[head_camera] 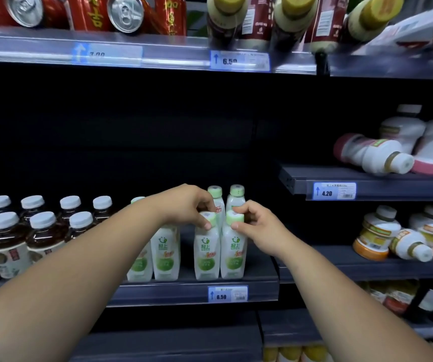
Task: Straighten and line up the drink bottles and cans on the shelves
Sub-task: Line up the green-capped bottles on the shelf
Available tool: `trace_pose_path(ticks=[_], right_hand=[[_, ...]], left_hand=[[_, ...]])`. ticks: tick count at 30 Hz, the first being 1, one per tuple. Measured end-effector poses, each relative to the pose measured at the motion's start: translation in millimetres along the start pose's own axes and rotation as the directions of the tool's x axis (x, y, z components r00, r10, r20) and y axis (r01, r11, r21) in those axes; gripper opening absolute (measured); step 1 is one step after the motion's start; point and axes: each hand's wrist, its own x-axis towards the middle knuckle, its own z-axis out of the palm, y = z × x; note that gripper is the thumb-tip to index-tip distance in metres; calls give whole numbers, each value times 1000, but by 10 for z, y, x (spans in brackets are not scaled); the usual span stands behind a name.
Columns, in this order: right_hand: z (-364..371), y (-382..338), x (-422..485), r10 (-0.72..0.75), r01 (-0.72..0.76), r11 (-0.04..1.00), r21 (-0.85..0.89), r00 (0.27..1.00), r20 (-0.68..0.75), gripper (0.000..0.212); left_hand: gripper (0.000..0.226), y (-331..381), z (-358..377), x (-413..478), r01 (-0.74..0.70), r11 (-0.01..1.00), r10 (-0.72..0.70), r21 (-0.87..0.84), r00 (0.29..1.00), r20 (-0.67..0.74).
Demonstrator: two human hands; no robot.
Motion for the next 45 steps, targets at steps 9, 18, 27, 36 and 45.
trace_pose_path(ticks=[9,18,27,36,45], right_hand=[[227,-39,64,39,-41,997,58,999,35,26],[184,-144,122,26,-28,994,110,1000,12,13],[-108,109,723,-14,-6,996,-84,972,-233,38],[-126,196,1078,47,-84,965,-248,987,-152,34],[-225,154,1094,70,-117,966,-231,977,-203,14]], left_hand=[[33,-213,-132,-86,-2,1000,2,26,1000,22],[35,-280,-186,-57,-23,998,20,58,998,54],[33,-281,-278,401,3,1000,1,29,994,-113],[51,-354,-5,1041,-2,996,4,88,1000,-18],[48,-466,-68,1173,4,995,-12,102,997,79]])
